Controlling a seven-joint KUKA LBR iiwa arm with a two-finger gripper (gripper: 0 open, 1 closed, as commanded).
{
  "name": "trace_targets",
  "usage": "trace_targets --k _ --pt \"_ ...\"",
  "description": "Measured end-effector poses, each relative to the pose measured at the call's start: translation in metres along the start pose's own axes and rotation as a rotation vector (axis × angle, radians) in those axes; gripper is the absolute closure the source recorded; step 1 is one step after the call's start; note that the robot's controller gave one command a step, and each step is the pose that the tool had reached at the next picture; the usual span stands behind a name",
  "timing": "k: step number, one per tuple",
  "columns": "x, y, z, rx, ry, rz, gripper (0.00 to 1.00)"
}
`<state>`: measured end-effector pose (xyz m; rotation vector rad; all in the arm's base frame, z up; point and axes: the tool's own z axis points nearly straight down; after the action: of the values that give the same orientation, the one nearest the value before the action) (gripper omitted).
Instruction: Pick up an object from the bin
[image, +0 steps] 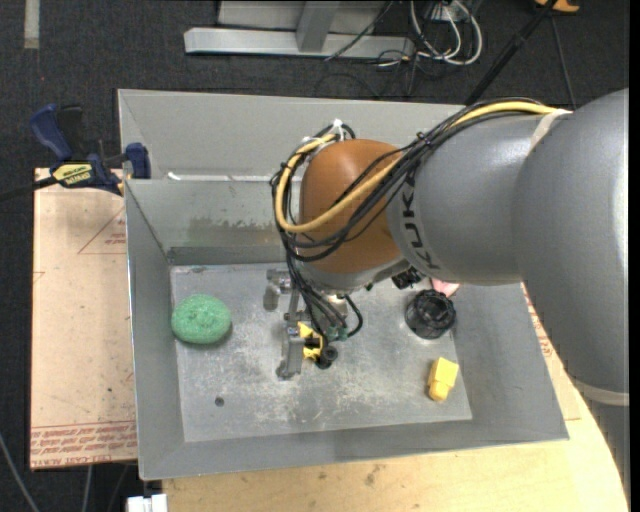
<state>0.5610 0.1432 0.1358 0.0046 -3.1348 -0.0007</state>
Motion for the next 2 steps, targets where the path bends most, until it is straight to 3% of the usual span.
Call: trace_targets --k 1,2 --pt "-0.002 -0.001 -0.005 -0.001 -0.007 0.003 0.0" --pt "0.002 -0.038 -0.023 -0.002 -0.006 -0.07 0.0"
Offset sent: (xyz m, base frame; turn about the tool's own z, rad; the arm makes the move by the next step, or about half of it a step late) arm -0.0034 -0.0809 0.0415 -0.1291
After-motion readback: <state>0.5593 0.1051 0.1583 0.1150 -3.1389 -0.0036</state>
